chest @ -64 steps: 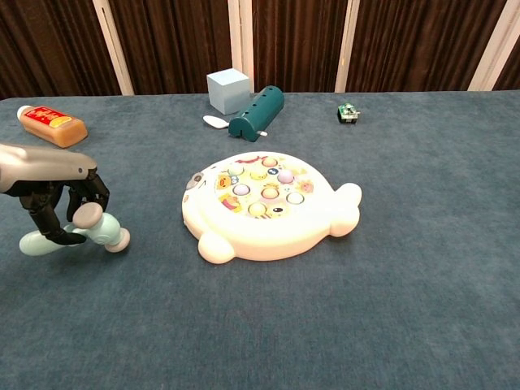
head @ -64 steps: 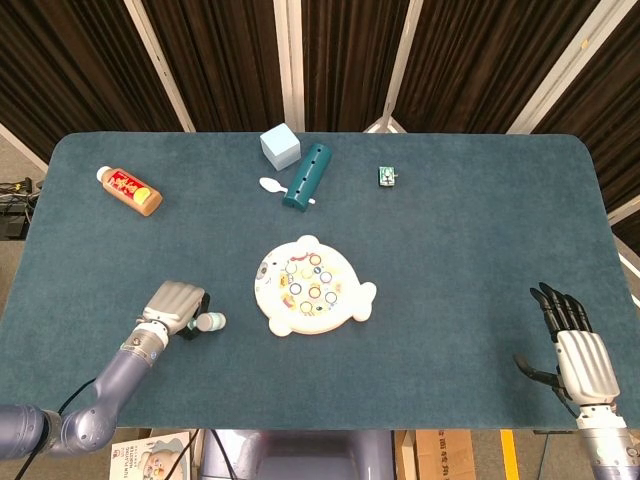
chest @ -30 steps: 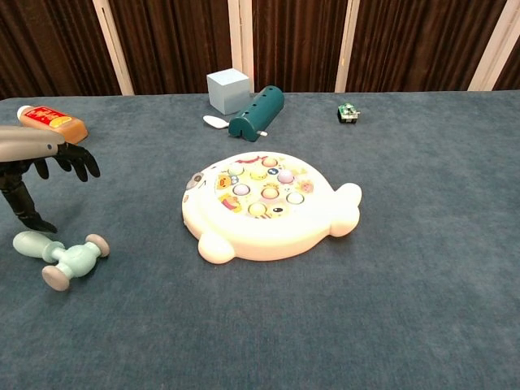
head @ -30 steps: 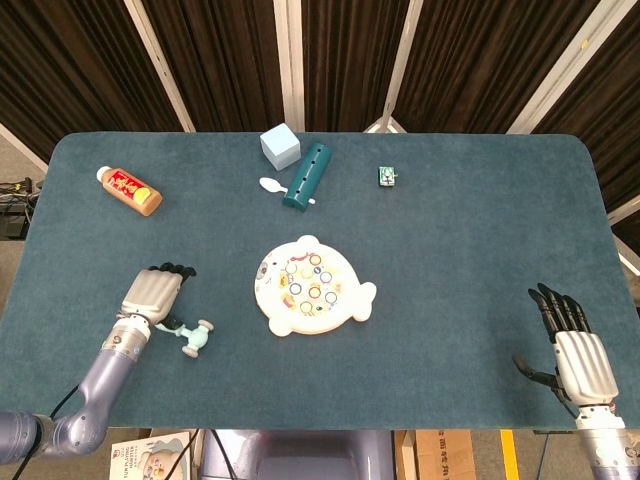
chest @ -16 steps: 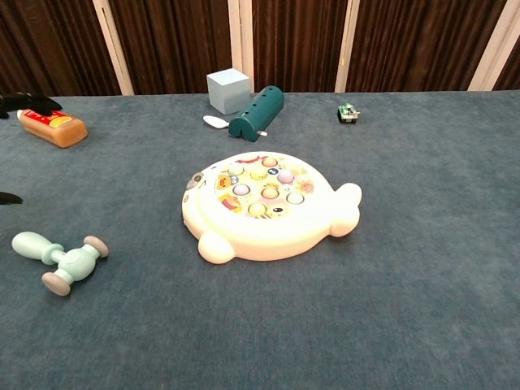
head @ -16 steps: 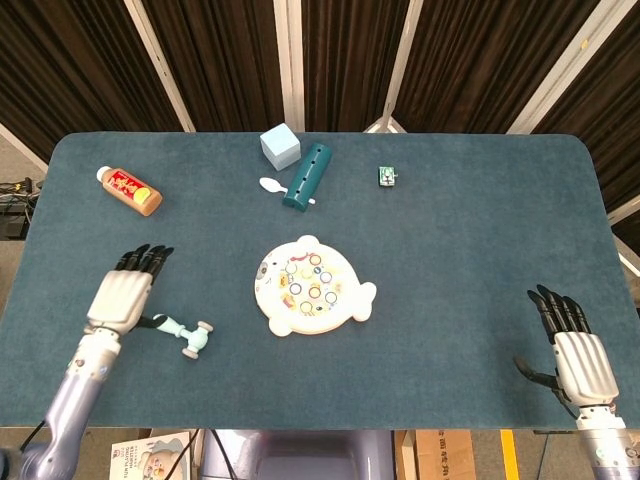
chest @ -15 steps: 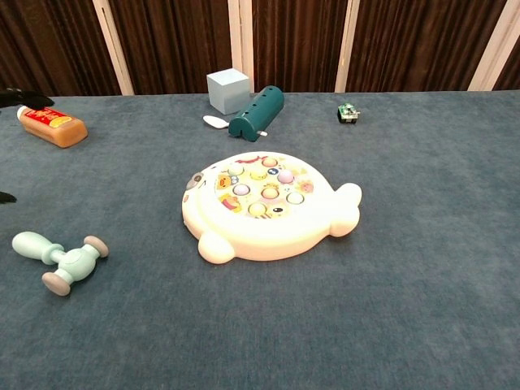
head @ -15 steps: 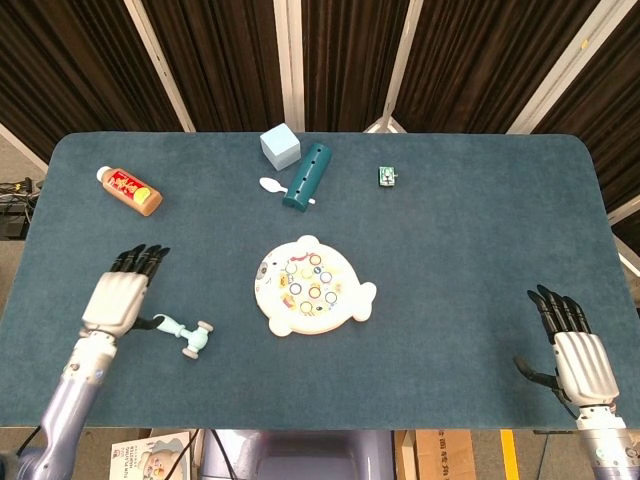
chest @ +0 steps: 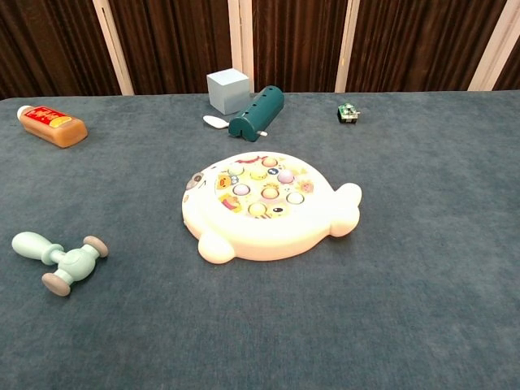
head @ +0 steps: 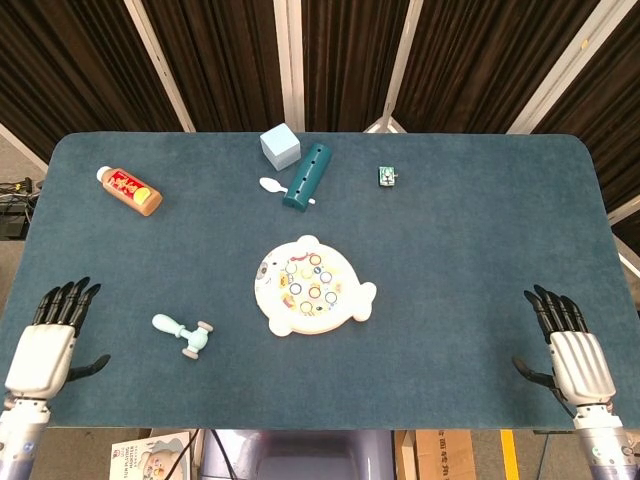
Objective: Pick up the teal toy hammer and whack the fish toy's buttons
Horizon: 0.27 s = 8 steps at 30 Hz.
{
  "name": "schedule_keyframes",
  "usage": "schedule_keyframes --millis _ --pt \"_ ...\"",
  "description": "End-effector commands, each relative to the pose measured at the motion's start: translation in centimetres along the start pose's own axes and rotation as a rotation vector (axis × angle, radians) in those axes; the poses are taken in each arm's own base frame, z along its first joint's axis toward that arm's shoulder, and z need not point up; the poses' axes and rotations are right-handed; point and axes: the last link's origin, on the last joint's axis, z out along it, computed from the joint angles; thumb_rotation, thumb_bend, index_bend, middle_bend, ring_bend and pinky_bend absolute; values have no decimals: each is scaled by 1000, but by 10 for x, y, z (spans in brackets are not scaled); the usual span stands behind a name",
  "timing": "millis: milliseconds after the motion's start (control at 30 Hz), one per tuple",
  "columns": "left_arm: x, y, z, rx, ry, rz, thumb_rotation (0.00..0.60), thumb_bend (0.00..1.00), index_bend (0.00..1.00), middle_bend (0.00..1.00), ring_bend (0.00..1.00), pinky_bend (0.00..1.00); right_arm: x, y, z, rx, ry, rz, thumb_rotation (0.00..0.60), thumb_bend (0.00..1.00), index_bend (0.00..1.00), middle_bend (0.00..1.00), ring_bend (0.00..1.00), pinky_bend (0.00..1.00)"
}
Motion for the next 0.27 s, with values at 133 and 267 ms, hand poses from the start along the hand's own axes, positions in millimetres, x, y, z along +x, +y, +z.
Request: schedule_keyframes --millis 133,267 --pt "1 -10 -14 15 -6 6 600 128 0 0 0 0 -1 1 1 -2 -2 0 600 240 0 0 0 0" --pt "0 -9 -11 4 -1 1 600 128 0 0 0 0 -2 -1 1 7 -8 -2 600 240 0 0 0 0"
